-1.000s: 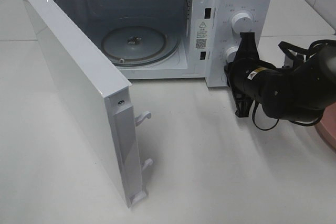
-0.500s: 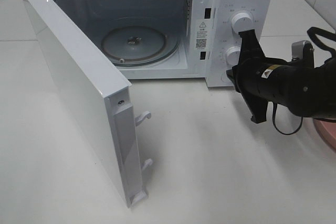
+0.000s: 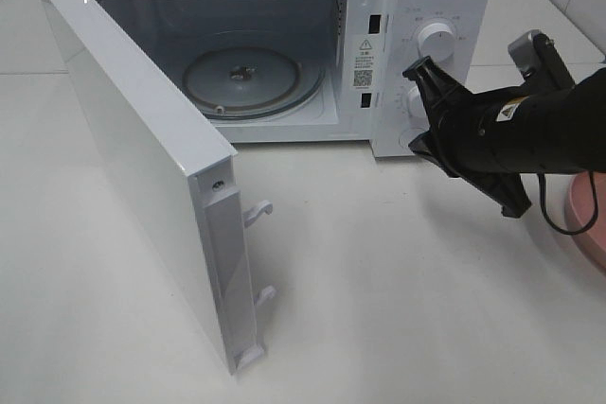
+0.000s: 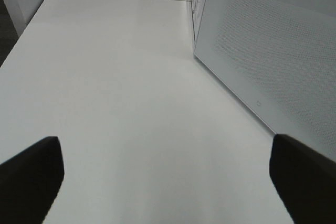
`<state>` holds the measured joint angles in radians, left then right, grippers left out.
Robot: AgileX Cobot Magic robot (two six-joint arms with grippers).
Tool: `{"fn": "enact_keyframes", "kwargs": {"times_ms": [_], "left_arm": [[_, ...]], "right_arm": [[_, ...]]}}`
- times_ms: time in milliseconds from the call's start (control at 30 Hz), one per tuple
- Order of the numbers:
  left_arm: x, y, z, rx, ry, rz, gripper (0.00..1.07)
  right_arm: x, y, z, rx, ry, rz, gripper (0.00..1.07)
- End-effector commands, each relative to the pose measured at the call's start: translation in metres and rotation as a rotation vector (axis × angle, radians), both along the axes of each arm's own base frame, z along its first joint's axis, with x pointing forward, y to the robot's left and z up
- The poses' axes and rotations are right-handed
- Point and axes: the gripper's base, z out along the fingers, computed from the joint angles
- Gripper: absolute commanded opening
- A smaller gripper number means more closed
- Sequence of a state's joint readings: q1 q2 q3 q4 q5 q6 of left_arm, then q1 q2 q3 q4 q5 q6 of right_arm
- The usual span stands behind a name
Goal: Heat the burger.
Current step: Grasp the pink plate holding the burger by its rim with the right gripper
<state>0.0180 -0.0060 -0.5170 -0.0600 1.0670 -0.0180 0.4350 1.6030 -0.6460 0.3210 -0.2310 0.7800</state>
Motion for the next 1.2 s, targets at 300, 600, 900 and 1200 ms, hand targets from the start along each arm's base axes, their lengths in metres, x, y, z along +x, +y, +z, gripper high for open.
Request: {"fn": "enact_keyframes", "kwargs": {"times_ms": [300,600,900,1200], "left_arm": [[-0.003,0.0,0.0,-0.004,-0.013,-0.004,1.01],[-0.003,0.0,0.0,-0.004,-0.013,-0.004,1.01],[-0.003,0.0,0.0,-0.004,-0.013,-0.004,1.01],[-0.003,0.0,0.0,-0.004,-0.013,-0.004,1.01]], "right_arm": [[-0.018,-0.003,0.024,-0.243,-0.028,0.267,0.03],[-0.038,-0.007,0.04,-0.367,-0.019,0.447,0.05],[-0.056,-0.014,0.048,-0.531,0.054,0.64,0.08],[-0.052,-0.025,0.066,-0.673,0.189,0.721,0.1]]}}
